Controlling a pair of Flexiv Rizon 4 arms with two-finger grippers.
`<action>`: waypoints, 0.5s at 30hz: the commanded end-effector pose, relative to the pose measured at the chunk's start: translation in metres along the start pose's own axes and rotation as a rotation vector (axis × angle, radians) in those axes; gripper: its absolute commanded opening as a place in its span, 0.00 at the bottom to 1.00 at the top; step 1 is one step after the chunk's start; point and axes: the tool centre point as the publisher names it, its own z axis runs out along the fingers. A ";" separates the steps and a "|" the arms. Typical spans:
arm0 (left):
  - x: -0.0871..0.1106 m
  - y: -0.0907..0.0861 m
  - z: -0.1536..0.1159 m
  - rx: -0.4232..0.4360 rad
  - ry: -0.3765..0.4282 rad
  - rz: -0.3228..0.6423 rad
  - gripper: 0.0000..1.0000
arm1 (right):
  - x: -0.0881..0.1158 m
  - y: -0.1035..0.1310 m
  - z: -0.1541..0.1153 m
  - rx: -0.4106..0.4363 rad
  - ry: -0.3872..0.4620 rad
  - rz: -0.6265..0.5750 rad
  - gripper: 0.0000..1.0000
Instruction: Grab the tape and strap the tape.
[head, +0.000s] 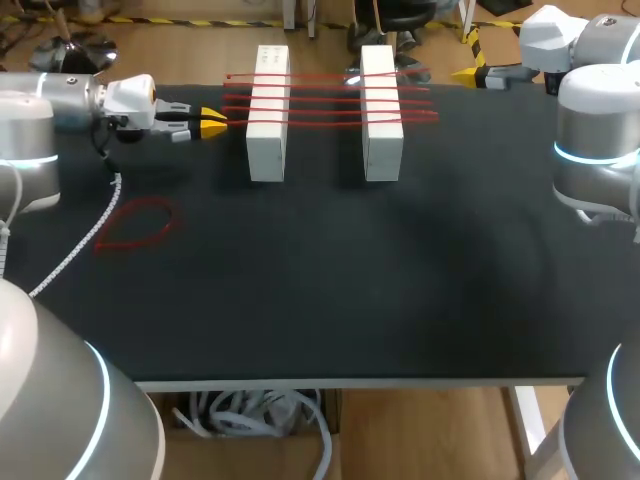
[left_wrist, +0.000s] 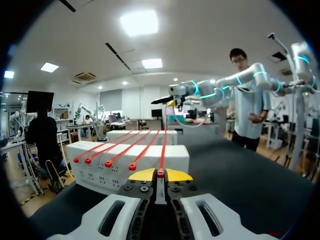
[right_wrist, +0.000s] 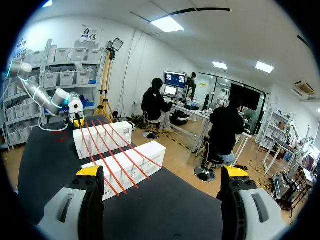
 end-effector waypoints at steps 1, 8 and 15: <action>-0.002 0.002 0.000 0.004 0.008 0.001 0.00 | 0.000 0.000 0.000 0.003 0.001 0.000 1.00; -0.001 0.001 -0.002 0.011 0.027 0.001 0.00 | 0.000 0.000 0.000 0.003 0.001 0.000 1.00; 0.002 -0.010 -0.004 0.040 0.020 -0.009 0.00 | 0.000 0.000 0.000 0.003 0.001 0.000 1.00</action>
